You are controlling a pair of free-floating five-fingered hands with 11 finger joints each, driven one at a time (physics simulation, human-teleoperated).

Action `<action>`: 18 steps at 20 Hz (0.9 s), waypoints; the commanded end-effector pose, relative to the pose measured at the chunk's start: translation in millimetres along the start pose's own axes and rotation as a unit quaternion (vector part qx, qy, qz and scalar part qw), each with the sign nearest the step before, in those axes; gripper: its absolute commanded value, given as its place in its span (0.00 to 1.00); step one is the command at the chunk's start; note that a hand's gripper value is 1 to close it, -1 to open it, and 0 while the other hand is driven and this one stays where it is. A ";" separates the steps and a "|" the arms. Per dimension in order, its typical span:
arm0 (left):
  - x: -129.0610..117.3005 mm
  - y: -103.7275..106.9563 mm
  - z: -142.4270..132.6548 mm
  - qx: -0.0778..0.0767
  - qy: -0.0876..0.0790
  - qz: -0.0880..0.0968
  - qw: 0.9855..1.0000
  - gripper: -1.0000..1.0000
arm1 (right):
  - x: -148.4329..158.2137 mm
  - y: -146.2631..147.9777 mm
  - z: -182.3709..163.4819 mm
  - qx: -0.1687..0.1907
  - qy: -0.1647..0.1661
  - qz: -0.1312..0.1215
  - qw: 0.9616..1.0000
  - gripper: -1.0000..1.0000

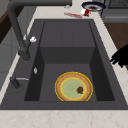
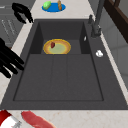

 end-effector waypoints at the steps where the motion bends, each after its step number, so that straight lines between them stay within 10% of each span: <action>1: 0.0 0.0 0.0 0.000 0.000 0.000 1.000 0.50 | -16.4 5.4 6.0 0.003 0.026 -0.020 0.999 0.00; 18: 0.0 0.0 0.0 0.000 0.000 0.000 1.000 0.50 | -80.6 79.3 34.5 0.048 0.018 -0.053 0.997 0.00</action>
